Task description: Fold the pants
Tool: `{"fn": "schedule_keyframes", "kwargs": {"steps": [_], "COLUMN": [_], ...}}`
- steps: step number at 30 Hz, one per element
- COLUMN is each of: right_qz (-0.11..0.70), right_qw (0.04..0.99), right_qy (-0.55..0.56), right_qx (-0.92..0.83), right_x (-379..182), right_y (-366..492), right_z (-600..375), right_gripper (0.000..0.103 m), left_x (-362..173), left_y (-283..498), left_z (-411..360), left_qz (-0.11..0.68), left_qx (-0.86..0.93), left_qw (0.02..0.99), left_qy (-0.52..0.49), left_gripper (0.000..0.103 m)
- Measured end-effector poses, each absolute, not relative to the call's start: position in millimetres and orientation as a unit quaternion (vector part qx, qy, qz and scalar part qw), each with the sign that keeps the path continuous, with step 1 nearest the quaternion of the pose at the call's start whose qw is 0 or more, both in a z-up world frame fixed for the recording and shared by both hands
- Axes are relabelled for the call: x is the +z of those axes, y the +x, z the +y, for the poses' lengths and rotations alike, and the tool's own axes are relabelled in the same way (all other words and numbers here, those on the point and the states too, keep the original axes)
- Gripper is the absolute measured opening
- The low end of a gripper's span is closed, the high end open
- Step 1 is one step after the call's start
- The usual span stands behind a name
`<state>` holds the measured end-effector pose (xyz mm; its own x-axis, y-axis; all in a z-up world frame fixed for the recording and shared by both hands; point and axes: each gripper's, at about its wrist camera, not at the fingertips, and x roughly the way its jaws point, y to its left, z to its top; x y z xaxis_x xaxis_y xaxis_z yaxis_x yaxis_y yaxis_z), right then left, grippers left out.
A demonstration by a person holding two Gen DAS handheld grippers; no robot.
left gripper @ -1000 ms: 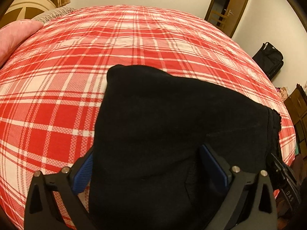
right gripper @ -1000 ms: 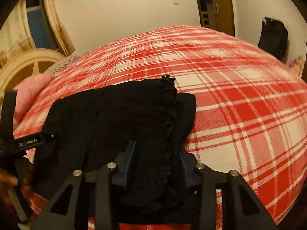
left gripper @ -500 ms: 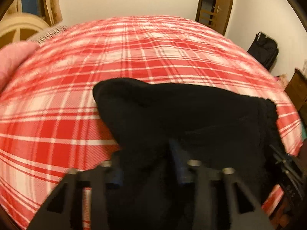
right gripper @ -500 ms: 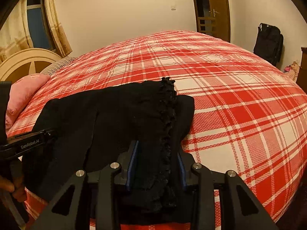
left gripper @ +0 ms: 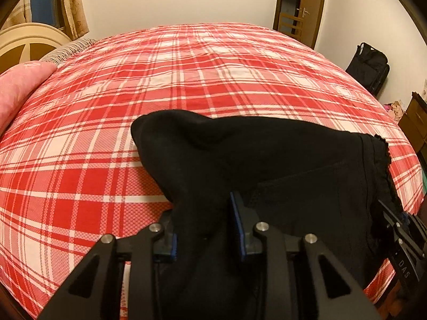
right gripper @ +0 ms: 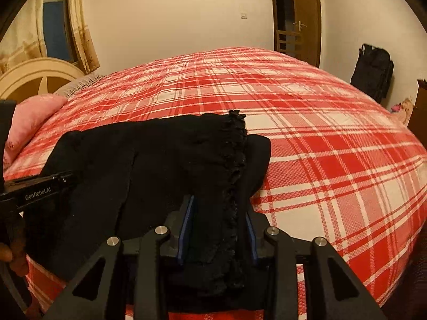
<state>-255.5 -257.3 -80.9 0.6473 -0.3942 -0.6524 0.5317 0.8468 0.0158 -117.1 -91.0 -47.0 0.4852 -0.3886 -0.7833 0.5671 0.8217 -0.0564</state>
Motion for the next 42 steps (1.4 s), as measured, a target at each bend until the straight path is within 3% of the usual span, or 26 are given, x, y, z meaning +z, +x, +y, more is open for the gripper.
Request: {"fn": "schedule_keyframes", "kwargs": {"steps": [3,7,8,12,16,20,24,25,27,31,33,42], "right_qz": [0.329,0.330,0.329,0.328,0.326,0.323,0.323,0.323,0.322,0.324,0.325,0.318], "right_qw": [0.902,0.902,0.903,0.902,0.903,0.904,0.903,0.903,0.903,0.904,0.903,0.907], "right_qy": [0.105,0.104,0.106,0.115,0.120,0.134,0.142,0.141,0.140,0.127,0.119,0.091], "right_qx": [-0.258,-0.257,-0.256,-0.255,-0.254,-0.247,-0.245,-0.246,-0.247,-0.250,-0.253,-0.259], "right_x": [-80.3,-79.4,-79.2,-79.9,-81.1,-81.9,-83.2,-83.3,-83.3,-83.3,-82.6,-66.1], "right_y": [-256.9,-257.7,-258.2,-259.8,-259.6,-262.1,-261.9,-261.8,-261.8,-259.5,-258.4,-259.2], "right_z": [-257.5,-258.0,-258.8,-260.1,-261.1,-267.2,-269.0,-268.4,-267.6,-264.3,-262.0,-249.2], "right_gripper": [0.031,0.030,0.030,0.031,0.031,0.031,0.031,0.031,0.031,0.031,0.031,0.021], "left_x": [-46.3,-46.1,-45.7,-43.4,-45.1,-58.3,-59.9,-60.0,-60.4,-57.9,-55.9,-40.7], "left_y": [-116.9,-114.4,-113.2,-101.5,-87.8,-74.8,-84.2,-88.7,-98.6,-104.4,-101.8,-113.6], "left_z": [-89.6,-86.0,-84.7,-63.7,-33.5,-28.5,-42.9,-47.8,-58.1,-66.2,-67.9,-69.9], "left_qz": [0.422,0.428,0.430,0.448,0.454,0.502,0.492,0.490,0.485,0.479,0.477,0.437], "left_qx": [-0.272,-0.278,-0.280,-0.276,-0.268,-0.293,-0.295,-0.302,-0.321,-0.327,-0.325,-0.313], "left_qw": [0.858,0.854,0.852,0.847,0.850,0.813,0.819,0.817,0.813,0.815,0.817,0.842], "left_qy": [0.106,0.105,0.105,0.071,0.015,-0.046,-0.022,-0.014,0.000,0.002,0.002,0.040], "left_gripper": [0.023,0.022,0.027,0.074,0.080,0.081,0.084,0.083,0.064,0.040,0.020,0.013]}}
